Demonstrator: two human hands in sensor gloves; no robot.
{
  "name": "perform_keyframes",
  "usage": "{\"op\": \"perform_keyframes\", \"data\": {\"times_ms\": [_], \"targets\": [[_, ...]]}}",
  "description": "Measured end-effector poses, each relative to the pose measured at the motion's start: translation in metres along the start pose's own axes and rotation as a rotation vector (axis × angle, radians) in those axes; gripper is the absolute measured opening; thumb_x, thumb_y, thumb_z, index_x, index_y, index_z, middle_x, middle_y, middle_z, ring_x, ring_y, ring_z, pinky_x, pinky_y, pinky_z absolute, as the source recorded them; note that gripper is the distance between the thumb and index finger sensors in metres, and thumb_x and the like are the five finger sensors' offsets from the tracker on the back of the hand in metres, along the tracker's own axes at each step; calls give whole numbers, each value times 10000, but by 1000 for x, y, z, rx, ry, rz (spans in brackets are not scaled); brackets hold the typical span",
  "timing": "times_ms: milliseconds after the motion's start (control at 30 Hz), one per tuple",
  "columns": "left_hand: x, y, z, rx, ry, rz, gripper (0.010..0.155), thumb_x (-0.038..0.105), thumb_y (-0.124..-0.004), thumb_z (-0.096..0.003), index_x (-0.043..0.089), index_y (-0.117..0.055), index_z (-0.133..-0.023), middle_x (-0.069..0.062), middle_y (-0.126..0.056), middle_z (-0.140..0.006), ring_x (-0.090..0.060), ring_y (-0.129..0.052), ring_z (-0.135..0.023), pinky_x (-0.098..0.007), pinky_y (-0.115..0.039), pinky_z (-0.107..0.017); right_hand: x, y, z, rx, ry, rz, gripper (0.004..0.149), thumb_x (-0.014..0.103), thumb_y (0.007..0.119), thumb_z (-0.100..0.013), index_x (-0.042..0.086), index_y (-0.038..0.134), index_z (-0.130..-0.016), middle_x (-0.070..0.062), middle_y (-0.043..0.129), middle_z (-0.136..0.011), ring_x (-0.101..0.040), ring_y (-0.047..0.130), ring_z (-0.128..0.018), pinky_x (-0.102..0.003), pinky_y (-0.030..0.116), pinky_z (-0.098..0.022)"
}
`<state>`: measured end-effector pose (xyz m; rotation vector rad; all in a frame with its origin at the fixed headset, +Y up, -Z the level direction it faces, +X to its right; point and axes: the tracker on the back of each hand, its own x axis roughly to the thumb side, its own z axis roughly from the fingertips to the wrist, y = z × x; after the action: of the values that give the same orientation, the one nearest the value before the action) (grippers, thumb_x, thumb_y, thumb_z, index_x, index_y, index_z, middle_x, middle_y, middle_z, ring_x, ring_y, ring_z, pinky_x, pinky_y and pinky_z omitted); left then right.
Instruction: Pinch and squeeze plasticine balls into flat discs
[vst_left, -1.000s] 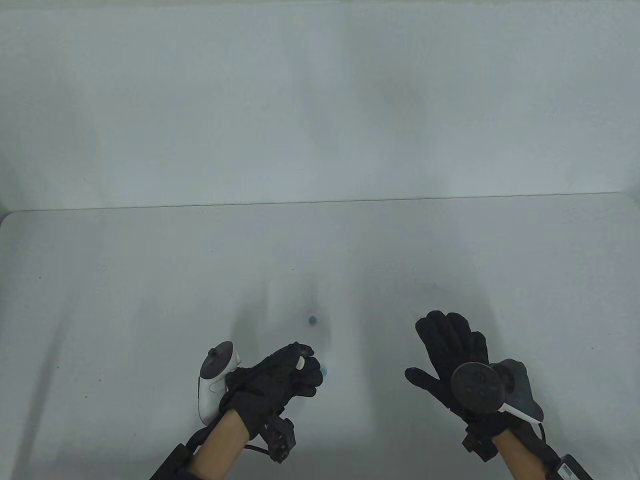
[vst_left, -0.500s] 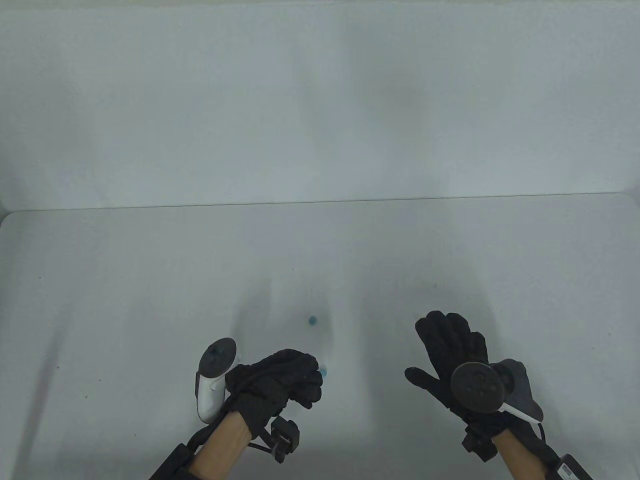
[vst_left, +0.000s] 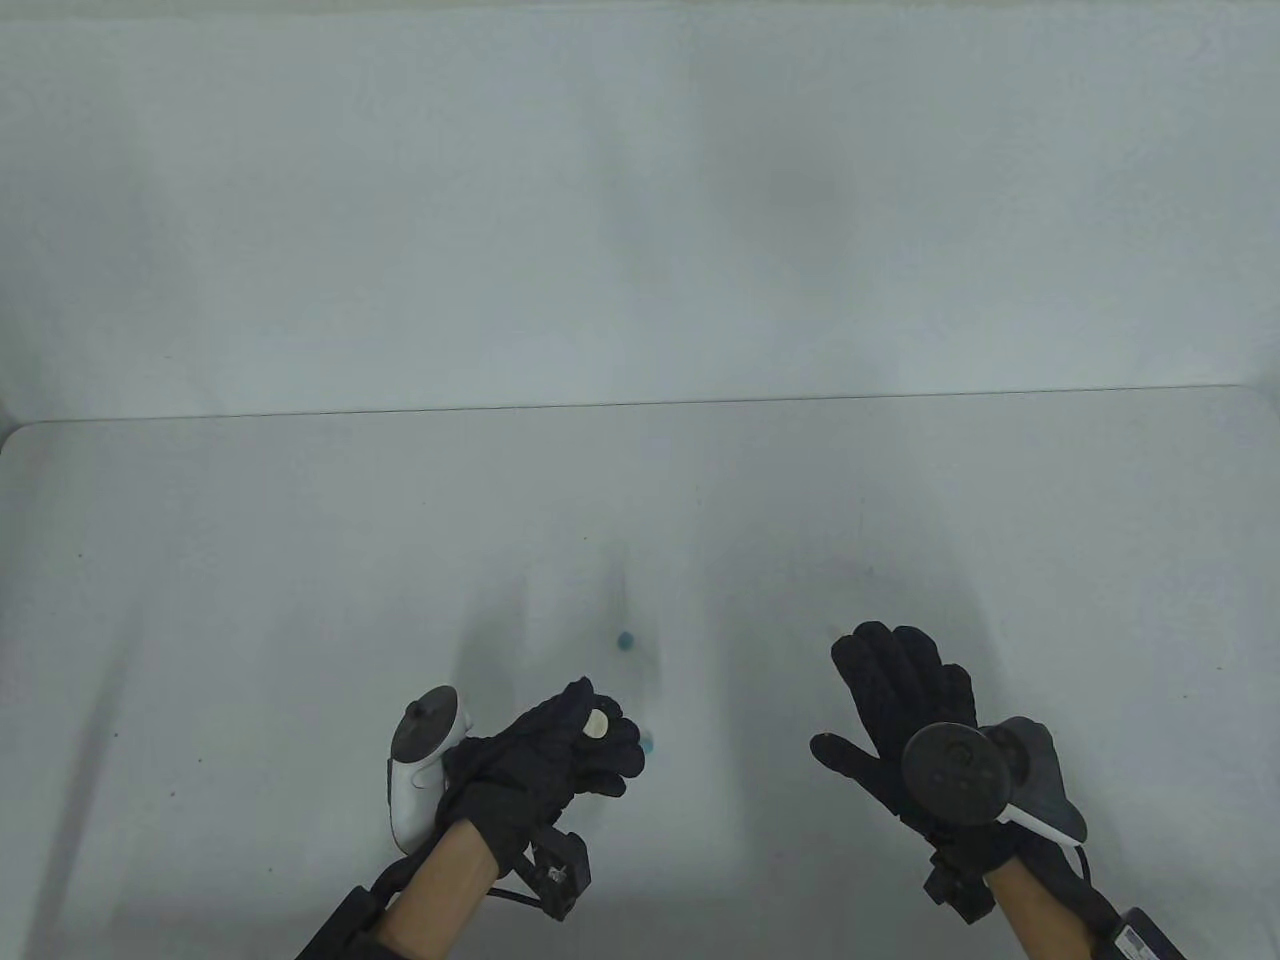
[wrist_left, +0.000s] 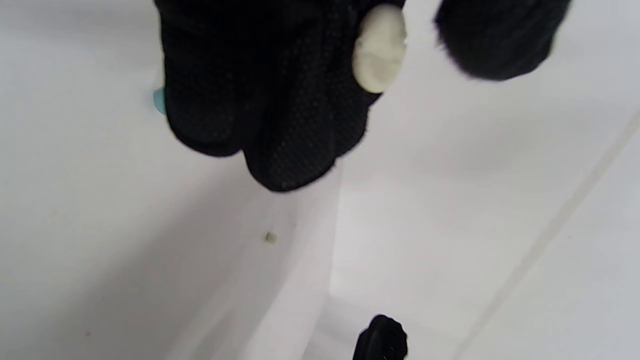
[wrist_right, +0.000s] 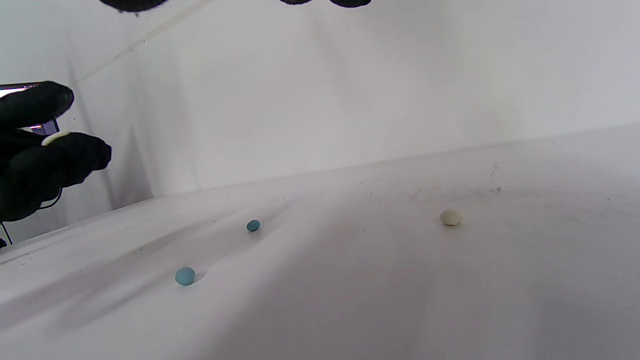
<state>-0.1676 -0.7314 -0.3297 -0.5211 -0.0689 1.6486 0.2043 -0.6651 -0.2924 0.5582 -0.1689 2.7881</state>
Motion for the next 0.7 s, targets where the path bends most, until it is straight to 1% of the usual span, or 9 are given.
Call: {"op": "perform_keyframes", "data": {"times_ms": [100, 267, 367, 400, 467, 500, 533, 633, 700], "targets": [[1, 0, 0, 21, 3, -35, 445, 423, -741, -534, 104, -801, -838, -62, -985, -693, -167, -1125, -505, -322, -954, -432, 0, 0, 0, 2, 0, 0, 821, 662, 508, -559, 151, 308, -1170, -164, 305, -1237, -533, 347, -1107, -768, 430, -692], [7, -2, 1, 29, -21, -87, 399, 392, -744, -529, 112, -836, -797, -42, -1023, -614, -127, -1154, -418, -287, -985, -375, 0, 0, 0, 2, 0, 0, 820, 661, 507, -560, 151, 308, -1170, -167, 306, -1236, -532, 348, -1107, -768, 429, -692], [7, -1, 1, 37, -27, -69, 416, 411, -723, -539, 120, -820, -819, -31, -1011, -650, -135, -1142, -466, -295, -971, -411, 0, 0, 0, 1, -2, 0, 820, 661, 507, -561, 150, 307, -1170, -166, 305, -1236, -532, 349, -1106, -768, 429, -692], [6, -1, 1, 17, -36, -60, 462, 445, -690, -544, 115, -799, -849, -44, -992, -704, -170, -1126, -531, -320, -951, -454, 0, 0, 0, 0, -2, 0, 819, 661, 507, -560, 152, 307, -1170, -166, 303, -1237, -534, 348, -1106, -767, 429, -692], [3, -1, -1, -91, -36, -1, 751, 607, -582, -534, 23, -663, -1001, -173, -865, -904, -366, -999, -746, -454, -849, -568, 0, 1, 0, 0, -2, 0, 821, 662, 507, -560, 150, 308, -1170, -167, 304, -1237, -532, 352, -1105, -768, 429, -692], [1, -2, -1, -124, -33, 47, 817, 638, -550, -536, 0, -595, -1044, -205, -800, -965, -440, -919, -821, -512, -799, -604, 0, 1, 0, 0, -2, 0, 818, 661, 507, -561, 152, 308, -1170, -166, 305, -1236, -531, 351, -1106, -768, 431, -691], [1, -2, -1, -115, -32, 66, 838, 643, -550, -533, -11, -569, -1057, -222, -775, -984, -466, -887, -843, -531, -783, -613, 0, 1, 0, 1, -2, -1, 819, 661, 506, -560, 151, 309, -1169, -166, 305, -1236, -536, 347, -1106, -768, 429, -691], [0, -1, -1, -85, -23, 17, 771, 599, -571, -548, -10, -608, -1020, -195, -826, -931, -410, -940, -803, -490, -818, -589, -1, 1, 0, 1, -1, -2, 819, 661, 507, -560, 152, 307, -1170, -166, 305, -1237, -533, 351, -1105, -768, 431, -691], [1, 0, -2, -65, -9, -6, 627, 511, -617, -569, 21, -685, -953, -138, -904, -838, -343, -1017, -711, -441, -860, -545, -1, 1, 0, 1, -1, -1, 818, 661, 507, -560, 152, 309, -1169, -167, 305, -1236, -532, 352, -1105, -768, 431, -691]]}}
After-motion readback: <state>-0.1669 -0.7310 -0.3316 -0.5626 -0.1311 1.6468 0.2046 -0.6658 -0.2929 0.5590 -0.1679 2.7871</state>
